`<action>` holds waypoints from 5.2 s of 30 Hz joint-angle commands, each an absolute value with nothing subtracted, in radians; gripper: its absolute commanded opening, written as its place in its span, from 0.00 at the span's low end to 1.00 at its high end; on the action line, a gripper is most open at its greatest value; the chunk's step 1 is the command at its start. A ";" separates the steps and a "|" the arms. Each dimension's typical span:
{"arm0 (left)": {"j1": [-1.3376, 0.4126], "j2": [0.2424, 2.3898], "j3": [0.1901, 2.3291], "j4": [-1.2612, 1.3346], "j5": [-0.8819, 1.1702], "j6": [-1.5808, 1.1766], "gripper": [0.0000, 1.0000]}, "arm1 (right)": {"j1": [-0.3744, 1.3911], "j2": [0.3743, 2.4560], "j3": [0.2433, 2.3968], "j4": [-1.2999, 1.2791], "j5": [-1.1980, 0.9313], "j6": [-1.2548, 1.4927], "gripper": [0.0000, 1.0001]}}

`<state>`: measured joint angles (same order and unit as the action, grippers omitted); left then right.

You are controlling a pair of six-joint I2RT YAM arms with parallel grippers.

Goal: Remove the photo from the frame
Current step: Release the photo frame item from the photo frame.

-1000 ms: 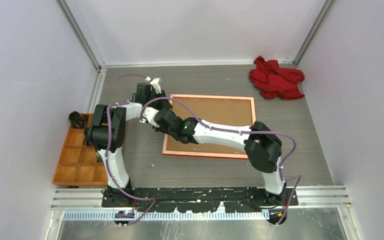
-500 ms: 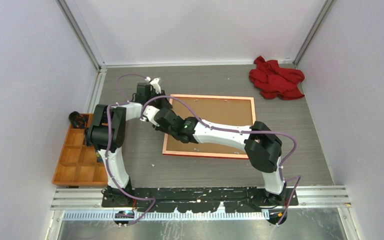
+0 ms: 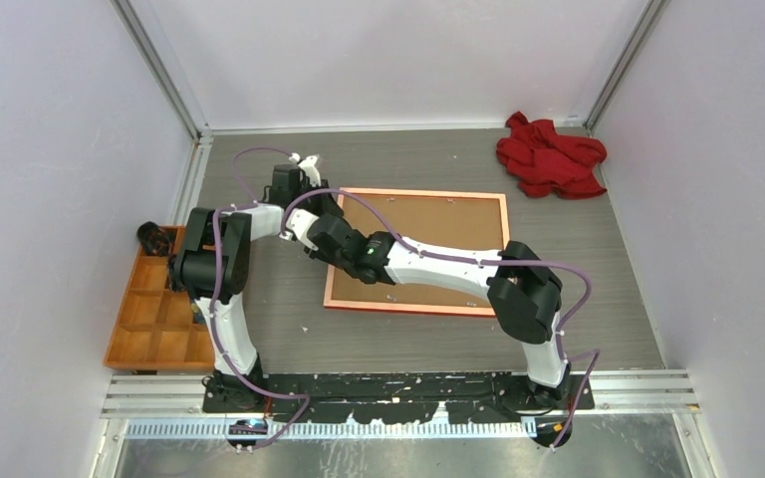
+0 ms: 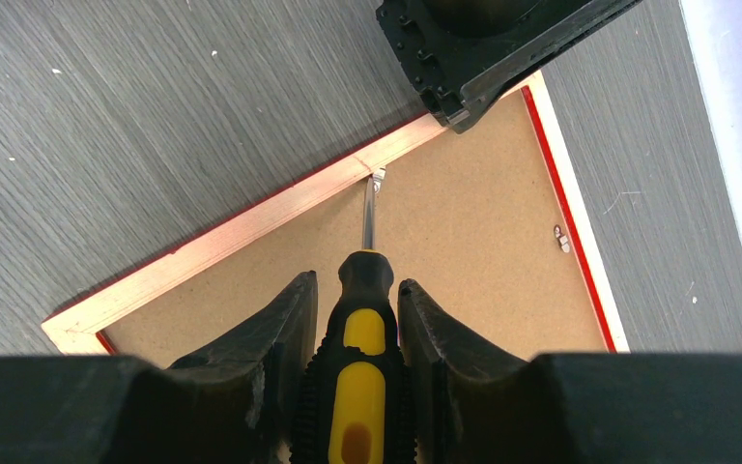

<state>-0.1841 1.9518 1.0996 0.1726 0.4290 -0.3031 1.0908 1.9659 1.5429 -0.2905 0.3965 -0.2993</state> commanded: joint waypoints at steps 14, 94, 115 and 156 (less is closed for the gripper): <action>-0.190 1.950 1.090 0.060 0.452 -0.267 0.00 | 1.048 2.018 1.519 -0.390 0.434 -0.250 0.01; -0.190 1.952 1.092 0.060 0.460 -0.264 0.00 | 1.056 1.985 1.557 -0.378 0.642 0.009 0.01; -0.187 1.950 1.092 0.058 0.444 -0.272 0.04 | 0.850 1.638 1.417 -0.339 0.555 -0.150 0.01; 0.012 1.721 1.181 -0.008 0.804 -0.239 0.39 | 0.328 1.002 0.807 -0.142 0.163 -0.047 0.01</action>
<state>0.0257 1.7878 1.1492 0.0380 0.7094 -0.3817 0.3401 1.0367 0.8093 -0.2520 0.1989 -0.0463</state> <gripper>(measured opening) 0.370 0.390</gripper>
